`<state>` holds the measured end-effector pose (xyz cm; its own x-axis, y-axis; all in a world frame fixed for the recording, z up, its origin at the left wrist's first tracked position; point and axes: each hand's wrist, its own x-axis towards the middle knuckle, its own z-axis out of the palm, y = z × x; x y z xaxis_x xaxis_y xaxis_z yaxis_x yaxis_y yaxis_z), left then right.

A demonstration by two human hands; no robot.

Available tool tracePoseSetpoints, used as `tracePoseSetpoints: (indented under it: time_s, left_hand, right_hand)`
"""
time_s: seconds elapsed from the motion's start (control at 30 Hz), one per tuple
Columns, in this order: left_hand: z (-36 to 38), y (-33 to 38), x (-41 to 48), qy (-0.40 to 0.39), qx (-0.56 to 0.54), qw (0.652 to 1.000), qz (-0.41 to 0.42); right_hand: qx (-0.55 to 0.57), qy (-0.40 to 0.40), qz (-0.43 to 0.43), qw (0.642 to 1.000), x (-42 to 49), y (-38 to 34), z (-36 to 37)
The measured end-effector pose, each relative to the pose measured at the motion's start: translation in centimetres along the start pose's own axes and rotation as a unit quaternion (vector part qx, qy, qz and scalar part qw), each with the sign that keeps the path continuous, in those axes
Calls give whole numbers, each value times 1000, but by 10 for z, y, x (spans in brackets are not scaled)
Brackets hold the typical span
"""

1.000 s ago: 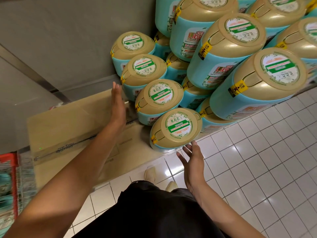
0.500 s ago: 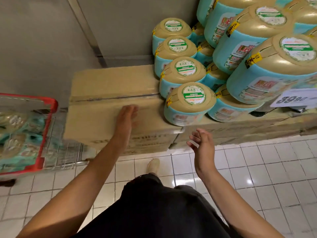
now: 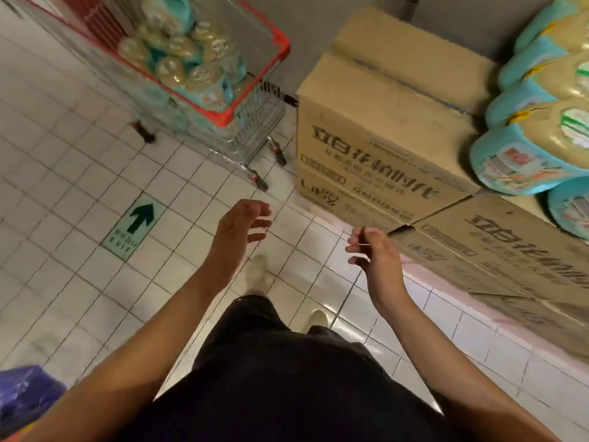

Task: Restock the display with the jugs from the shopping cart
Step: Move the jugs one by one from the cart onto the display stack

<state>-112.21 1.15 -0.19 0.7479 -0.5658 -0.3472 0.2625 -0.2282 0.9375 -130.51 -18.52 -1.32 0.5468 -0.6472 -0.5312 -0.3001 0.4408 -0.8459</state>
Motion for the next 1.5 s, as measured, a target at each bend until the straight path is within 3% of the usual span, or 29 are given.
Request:
tracePoseSetpoints:
  time_s: [0.3, 0.4, 0.6, 1.0, 1.3, 1.5]
  left_hand:
    - [-233, -48, -90, 218, -58, 972, -65]
    - [-308, -48, -101, 250, -63, 964, -67]
    - [-418, -30, -77, 269, -79, 957, -78]
    - [-547, 52, 133, 240, -80, 967, -35]
    - [-626, 111, 304, 219, -28, 972, -81]
    - [-656, 151, 429, 175, -25, 980, -95]
  right_hand:
    - [-144, -220, -1, 965, 3, 9, 252]
    - [-178, -274, -11, 945, 8, 11, 343]
    - [-186, -294, 0, 938, 17, 3, 471]
    - [-227, -267, 15, 937, 136, -48, 621]
    - [-190, -269, 25, 944, 273, -129, 754]
    - [-126, -216, 10, 968, 351, -182, 817]
